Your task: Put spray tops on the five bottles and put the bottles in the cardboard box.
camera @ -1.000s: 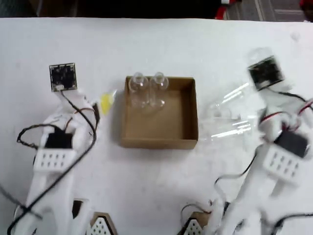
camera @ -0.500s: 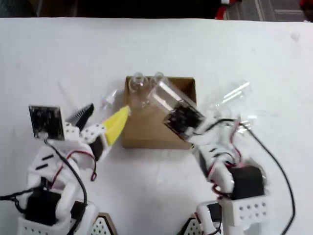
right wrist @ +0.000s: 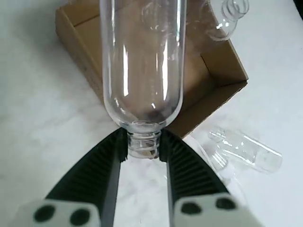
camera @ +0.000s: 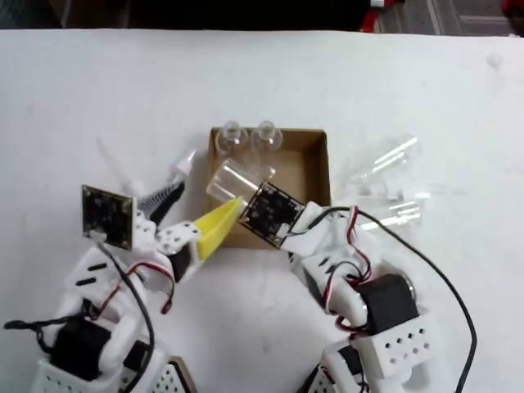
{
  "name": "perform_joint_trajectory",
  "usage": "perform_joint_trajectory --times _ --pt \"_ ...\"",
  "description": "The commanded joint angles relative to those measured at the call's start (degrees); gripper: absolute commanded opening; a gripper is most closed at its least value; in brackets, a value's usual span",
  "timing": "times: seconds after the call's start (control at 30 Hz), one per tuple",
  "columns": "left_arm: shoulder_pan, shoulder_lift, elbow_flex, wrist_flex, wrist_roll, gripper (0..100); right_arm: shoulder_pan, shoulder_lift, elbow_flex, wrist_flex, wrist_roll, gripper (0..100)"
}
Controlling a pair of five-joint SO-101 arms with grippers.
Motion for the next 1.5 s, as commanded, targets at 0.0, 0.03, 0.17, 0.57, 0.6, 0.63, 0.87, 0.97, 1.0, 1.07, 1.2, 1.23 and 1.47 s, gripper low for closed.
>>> perform_joint_trajectory --times 0.0,0.03,0.17,0.57,0.6,0.63,0.87,0.97,1.0,1.07,1.2,1.23,1.47 --pt "-0.6 0.0 3.0 -6.0 -1.0 29 -0.6 -2.0 -3.5 1.6 -0.8 1.9" --pt "-1.0 0.0 3.6 -6.7 -1.0 29 -0.6 -2.5 -4.6 2.4 -0.8 1.9" --pt "-1.6 0.0 4.6 -7.1 -4.4 29 -0.6 -4.4 -8.3 5.1 -0.9 1.9" --pt "-1.7 0.0 4.8 -7.1 -4.5 29 -10.6 -4.7 -8.4 8.1 -4.4 1.9" --pt "-1.7 0.0 4.9 -7.1 -4.5 29 -10.4 -4.8 -8.4 8.1 -4.4 1.9" --pt "-1.7 0.0 5.0 -7.1 -4.6 29 -10.3 -4.8 -9.0 8.2 -4.4 1.8" --pt "-1.4 0.0 5.1 -7.1 -4.8 29 -10.3 -4.3 -17.1 8.2 -8.9 1.6" --pt "-1.3 0.0 5.1 -6.9 -4.8 29 -10.6 -4.2 -19.1 8.0 -9.2 1.6" --pt "-1.3 0.0 5.1 -6.9 -4.8 29 -10.6 -4.2 -19.1 7.9 -9.2 1.6" --pt "-1.3 0.0 5.1 -6.9 -4.8 29 -10.6 -4.2 -18.9 7.9 -9.2 1.6" --pt "-1.5 0.0 5.1 -6.9 -4.8 29 -10.3 -4.2 -19.0 7.9 -9.2 1.6" --pt "-1.7 0.0 5.1 -6.9 -4.7 29 -10.2 -4.2 -19.3 7.9 -9.2 1.6" --pt "-10.9 -0.2 3.1 -7.5 -4.0 29 -2.1 0.9 -29.9 16.0 -20.5 1.5"
